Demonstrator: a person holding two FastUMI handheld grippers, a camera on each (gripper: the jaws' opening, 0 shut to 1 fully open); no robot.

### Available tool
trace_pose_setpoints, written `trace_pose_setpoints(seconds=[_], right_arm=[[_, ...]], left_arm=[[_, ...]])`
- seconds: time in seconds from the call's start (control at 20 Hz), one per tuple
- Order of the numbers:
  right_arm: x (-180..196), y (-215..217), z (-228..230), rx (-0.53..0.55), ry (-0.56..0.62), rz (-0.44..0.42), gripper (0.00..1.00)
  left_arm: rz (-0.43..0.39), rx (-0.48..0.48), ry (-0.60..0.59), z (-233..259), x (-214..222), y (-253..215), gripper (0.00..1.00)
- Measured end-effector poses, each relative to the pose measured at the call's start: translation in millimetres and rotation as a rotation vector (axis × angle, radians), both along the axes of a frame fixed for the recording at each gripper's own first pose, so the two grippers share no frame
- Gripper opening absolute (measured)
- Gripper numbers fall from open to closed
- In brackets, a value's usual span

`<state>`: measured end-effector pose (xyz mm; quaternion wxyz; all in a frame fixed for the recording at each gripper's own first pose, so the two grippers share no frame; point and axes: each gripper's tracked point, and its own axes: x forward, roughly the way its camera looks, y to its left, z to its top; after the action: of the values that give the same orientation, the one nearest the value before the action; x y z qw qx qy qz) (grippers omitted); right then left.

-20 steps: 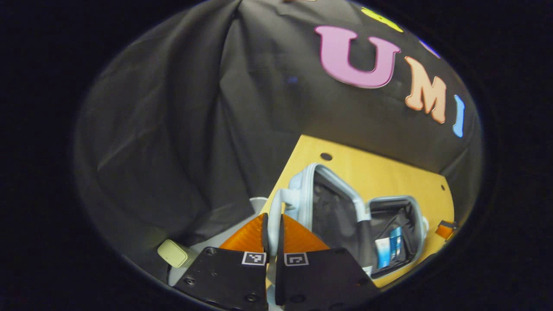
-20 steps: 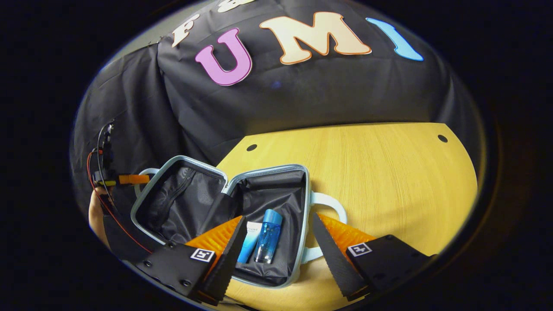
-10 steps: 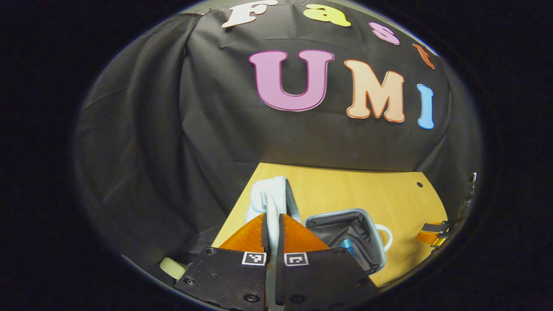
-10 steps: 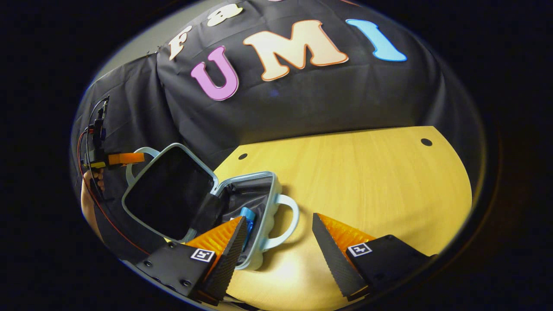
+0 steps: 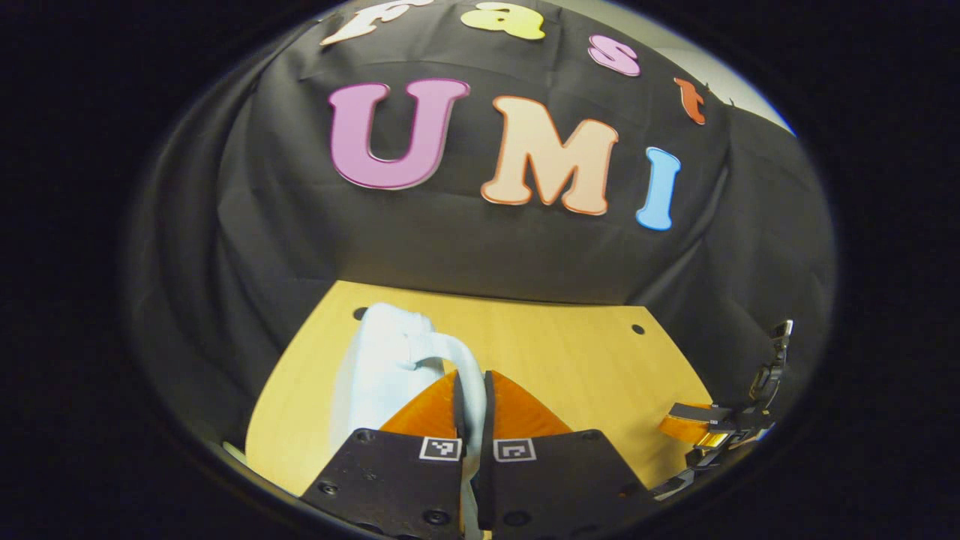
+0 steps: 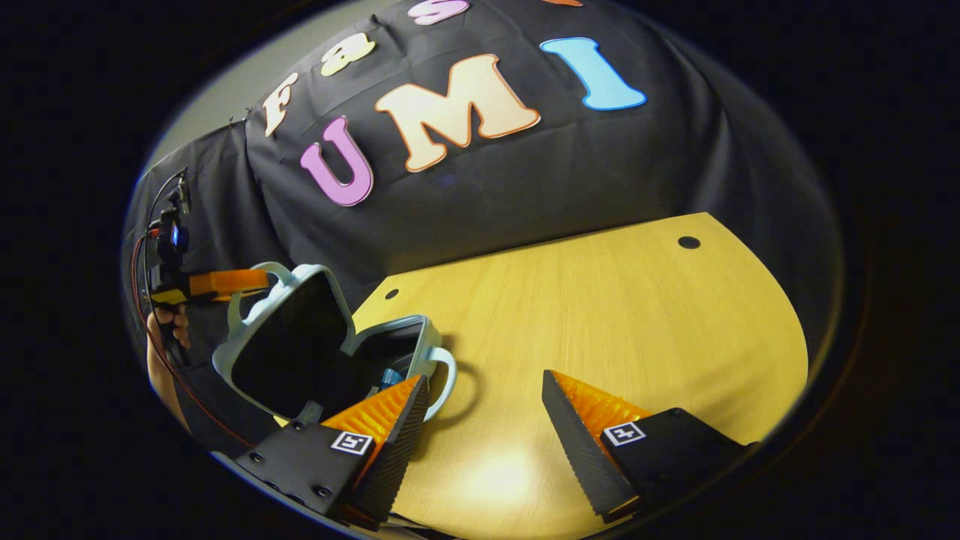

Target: First open the suitcase, pack the skin care products into it, and then close the suitcase.

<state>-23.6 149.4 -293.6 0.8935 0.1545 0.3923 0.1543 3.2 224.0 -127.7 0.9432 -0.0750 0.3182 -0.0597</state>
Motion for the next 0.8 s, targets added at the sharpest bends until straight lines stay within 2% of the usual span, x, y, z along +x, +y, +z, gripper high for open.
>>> trace_pose_setpoints(seconds=[0.2, 0.45, 0.55, 0.6, 0.8], right_arm=[[0.6, -33.8, -0.1, -0.021, -0.002, -0.045, 0.95], [-9.3, -71.6, -5.2, -0.059, 0.019, -0.084, 0.95], [-12.7, -85.4, -6.4, -0.072, 0.025, -0.097, 0.95], [-13.7, -92.1, -6.1, -0.076, 0.027, -0.102, 0.95], [-18.8, -113.9, -4.9, -0.082, 0.03, -0.1, 0.95]], left_arm=[[-0.068, -0.059, 0.07, -37.1, 3.8, -56.2, 0.01], [-0.114, -0.076, 0.156, -88.4, 1.6, -101.7, 0.01], [-0.121, -0.075, 0.191, -111.9, 1.1, -114.2, 0.01], [-0.121, -0.069, 0.211, -125.2, 0.0, -119.7, 0.05], [-0.128, -0.004, 0.295, -175.9, -13.5, -141.4, 0.03]])
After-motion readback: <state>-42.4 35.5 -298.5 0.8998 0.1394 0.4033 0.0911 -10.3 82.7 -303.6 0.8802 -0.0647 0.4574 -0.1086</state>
